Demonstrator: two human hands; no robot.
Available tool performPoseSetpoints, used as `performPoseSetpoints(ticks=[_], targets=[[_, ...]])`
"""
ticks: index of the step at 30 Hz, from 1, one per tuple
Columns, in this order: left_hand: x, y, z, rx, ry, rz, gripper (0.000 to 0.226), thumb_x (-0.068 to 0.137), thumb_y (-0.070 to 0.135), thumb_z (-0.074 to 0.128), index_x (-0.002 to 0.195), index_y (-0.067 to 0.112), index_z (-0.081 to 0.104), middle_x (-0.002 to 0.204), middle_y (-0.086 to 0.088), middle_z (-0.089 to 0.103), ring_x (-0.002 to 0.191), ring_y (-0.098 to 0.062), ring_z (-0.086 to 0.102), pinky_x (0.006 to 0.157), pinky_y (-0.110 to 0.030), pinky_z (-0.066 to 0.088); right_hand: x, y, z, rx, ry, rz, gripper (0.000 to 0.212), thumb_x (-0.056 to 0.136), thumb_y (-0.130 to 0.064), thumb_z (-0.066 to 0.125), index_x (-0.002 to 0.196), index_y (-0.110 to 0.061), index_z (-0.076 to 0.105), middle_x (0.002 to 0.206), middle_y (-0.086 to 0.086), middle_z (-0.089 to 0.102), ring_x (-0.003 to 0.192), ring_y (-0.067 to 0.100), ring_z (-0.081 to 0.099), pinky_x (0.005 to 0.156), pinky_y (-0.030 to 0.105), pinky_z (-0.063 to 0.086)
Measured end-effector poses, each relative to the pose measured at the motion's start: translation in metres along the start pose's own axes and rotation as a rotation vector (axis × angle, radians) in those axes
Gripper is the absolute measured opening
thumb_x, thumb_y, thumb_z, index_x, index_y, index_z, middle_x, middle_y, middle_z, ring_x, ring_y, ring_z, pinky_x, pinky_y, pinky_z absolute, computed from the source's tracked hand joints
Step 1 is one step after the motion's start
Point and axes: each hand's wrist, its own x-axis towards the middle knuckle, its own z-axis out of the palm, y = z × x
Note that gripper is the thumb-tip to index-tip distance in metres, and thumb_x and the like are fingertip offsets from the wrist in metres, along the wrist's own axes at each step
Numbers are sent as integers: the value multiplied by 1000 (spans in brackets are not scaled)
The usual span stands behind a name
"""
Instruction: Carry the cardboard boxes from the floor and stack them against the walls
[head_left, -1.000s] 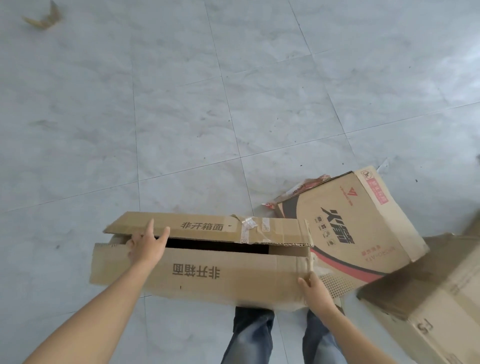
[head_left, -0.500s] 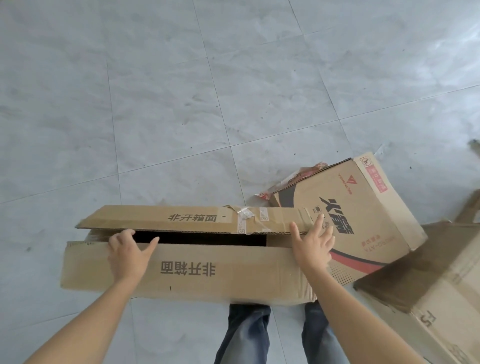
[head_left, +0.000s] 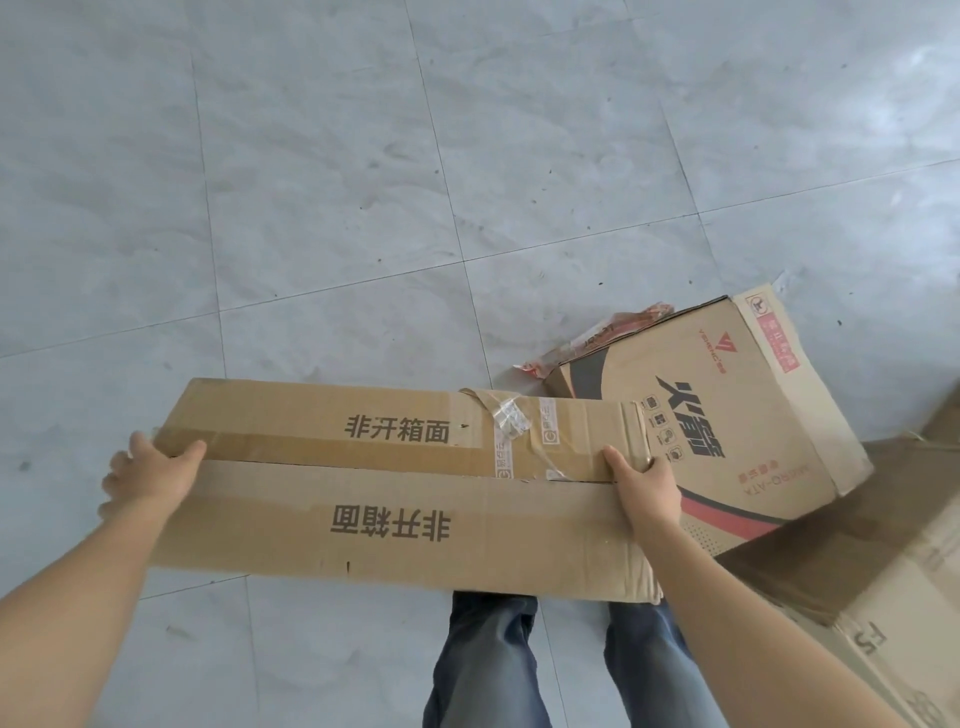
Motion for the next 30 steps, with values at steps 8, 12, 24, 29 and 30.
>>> performPoseSetpoints(ticks=[8, 12, 24, 29, 30], targets=[[13, -20, 5, -153, -36, -112, 78, 82, 57, 60, 138, 7, 36, 139, -23, 38, 129, -41, 32, 106, -52, 31, 10, 5, 0, -81, 42, 8, 61, 85, -56, 53, 119, -8, 40, 98, 6, 49, 87, 26, 48, 83, 38, 43], [-15, -32, -8, -190, 41, -154, 77, 81, 61, 58, 132, 6, 40, 134, -23, 41, 128, -39, 31, 107, -53, 28, -5, 6, -14, -111, 18, 4, 58, 84, -54, 54, 119, -9, 42, 98, 5, 50, 88, 26, 50, 86, 40, 45], [-201, -137, -174, -619, 348, -428, 82, 71, 68, 60, 126, 9, 46, 130, -23, 46, 125, -39, 37, 104, -57, 30, -147, -135, -104, -259, -124, -510, 54, 86, -55, 50, 117, -11, 44, 97, 4, 50, 105, 32, 54, 84, 36, 39], [-376, -214, -217, -785, 531, -605, 79, 79, 64, 56, 134, 9, 42, 135, -24, 44, 130, -40, 34, 107, -54, 26, -246, -180, -145, -310, -249, -847, 52, 85, -55, 49, 114, -11, 46, 97, 5, 54, 89, 27, 52, 80, 36, 44], [-415, -235, -214, -821, 580, -660, 84, 76, 68, 54, 134, 9, 41, 135, -25, 43, 130, -40, 34, 107, -53, 26, -269, -183, -152, -335, -278, -926, 53, 85, -55, 49, 114, -11, 46, 96, 5, 54, 88, 28, 52, 80, 36, 45]])
